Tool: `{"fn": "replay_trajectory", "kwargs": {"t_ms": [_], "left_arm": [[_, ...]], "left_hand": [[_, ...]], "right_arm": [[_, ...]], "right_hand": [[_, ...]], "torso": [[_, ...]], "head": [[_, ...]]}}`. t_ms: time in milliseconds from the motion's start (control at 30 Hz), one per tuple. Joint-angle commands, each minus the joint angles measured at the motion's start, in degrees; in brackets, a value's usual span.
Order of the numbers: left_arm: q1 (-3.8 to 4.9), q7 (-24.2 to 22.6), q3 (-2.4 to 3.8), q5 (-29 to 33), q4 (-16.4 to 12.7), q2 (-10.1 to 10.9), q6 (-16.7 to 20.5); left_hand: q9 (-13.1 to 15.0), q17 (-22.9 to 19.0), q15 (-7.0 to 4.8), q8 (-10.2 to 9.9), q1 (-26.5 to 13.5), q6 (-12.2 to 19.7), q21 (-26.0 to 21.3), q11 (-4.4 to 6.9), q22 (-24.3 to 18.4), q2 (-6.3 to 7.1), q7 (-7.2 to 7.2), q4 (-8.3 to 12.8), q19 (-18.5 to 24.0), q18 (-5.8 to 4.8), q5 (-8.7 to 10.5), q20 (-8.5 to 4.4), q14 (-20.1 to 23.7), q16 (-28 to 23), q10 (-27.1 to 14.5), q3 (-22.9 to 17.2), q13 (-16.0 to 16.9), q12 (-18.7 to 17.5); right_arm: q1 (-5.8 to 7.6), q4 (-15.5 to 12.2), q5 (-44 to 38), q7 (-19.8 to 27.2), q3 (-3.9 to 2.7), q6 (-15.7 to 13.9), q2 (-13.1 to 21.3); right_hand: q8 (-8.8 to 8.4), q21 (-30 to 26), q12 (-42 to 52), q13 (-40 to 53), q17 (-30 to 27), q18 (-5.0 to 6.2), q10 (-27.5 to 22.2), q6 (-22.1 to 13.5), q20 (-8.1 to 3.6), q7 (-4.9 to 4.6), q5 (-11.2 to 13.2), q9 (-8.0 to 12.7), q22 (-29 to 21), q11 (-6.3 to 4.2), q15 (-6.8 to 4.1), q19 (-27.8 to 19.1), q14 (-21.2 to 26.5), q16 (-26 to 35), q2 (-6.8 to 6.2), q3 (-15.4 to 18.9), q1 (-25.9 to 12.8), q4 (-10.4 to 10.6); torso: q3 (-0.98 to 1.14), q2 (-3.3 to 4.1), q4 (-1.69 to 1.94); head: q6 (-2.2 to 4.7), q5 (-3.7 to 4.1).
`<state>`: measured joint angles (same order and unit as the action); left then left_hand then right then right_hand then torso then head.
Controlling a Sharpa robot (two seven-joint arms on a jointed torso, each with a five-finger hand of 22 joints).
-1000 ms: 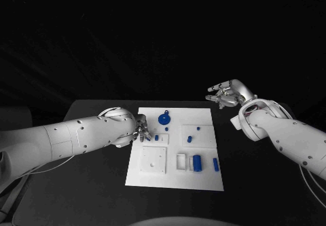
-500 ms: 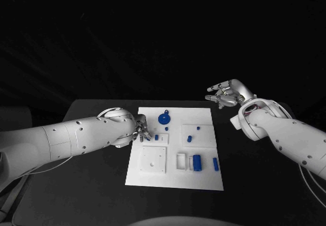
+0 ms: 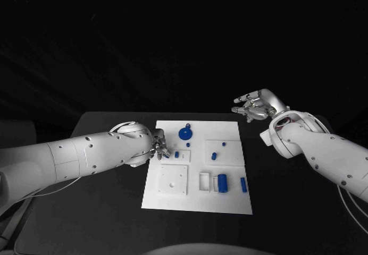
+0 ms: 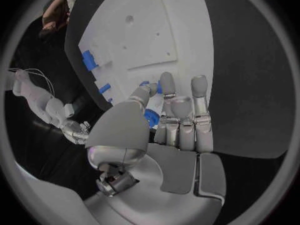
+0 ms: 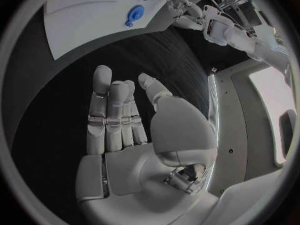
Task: Assemble the parts on the task board
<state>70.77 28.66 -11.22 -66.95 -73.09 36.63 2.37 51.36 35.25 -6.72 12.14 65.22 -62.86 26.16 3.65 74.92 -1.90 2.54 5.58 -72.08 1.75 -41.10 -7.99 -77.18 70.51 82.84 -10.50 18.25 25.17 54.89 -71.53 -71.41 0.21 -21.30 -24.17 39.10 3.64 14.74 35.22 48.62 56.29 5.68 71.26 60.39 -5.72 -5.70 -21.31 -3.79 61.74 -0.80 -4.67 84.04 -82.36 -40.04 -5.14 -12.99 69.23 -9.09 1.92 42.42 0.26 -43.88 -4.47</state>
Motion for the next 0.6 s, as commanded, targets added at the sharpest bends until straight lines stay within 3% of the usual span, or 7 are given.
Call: {"fn": "replay_trajectory", "kwargs": {"t_ms": [33,600], "left_arm": [[-0.06,0.82,-0.01,0.33,-0.31,0.1,1.74],[-0.08,1.48,-0.01,3.0,-1.03,0.54,5.21]], "left_hand": [[0.08,0.16,-0.12,0.31,0.03,-2.56,0.24,0.18,1.06,-0.01,-2.37,5.05,0.01,0.13,-0.4,0.03,-0.22,-0.01,-0.12,-5.3,-0.07,0.02],[0.14,0.39,-0.17,0.35,-0.26,-2.71,0.25,0.24,1.03,0.03,-2.43,5.22,-0.11,0.15,-0.76,-0.01,-0.42,0.04,0.13,-5.41,-0.15,-0.11]], "right_arm": [[0.0,0.0,0.0,0.36,-0.04,0.76,-0.09],[0.0,0.11,0.0,0.26,-0.04,0.88,-0.07]], "right_hand": [[-0.07,0.19,0.19,0.06,0.07,0.48,0.02,0.33,0.19,-0.1,-0.32,0.06,0.07,-0.05,0.17,1.87,-0.27,-0.12,-0.31,0.19,-0.2,0.14],[-0.07,0.22,0.17,0.06,0.11,0.48,0.02,0.36,0.18,-0.1,-0.42,0.06,0.06,-0.06,0.16,1.87,-0.29,-0.12,-0.21,0.25,-0.1,0.07]], "torso": [[0.01,0.02,-0.04],[-0.01,-0.02,0.0]], "head": [[0.05,-0.06],[0.02,0.04]]}}
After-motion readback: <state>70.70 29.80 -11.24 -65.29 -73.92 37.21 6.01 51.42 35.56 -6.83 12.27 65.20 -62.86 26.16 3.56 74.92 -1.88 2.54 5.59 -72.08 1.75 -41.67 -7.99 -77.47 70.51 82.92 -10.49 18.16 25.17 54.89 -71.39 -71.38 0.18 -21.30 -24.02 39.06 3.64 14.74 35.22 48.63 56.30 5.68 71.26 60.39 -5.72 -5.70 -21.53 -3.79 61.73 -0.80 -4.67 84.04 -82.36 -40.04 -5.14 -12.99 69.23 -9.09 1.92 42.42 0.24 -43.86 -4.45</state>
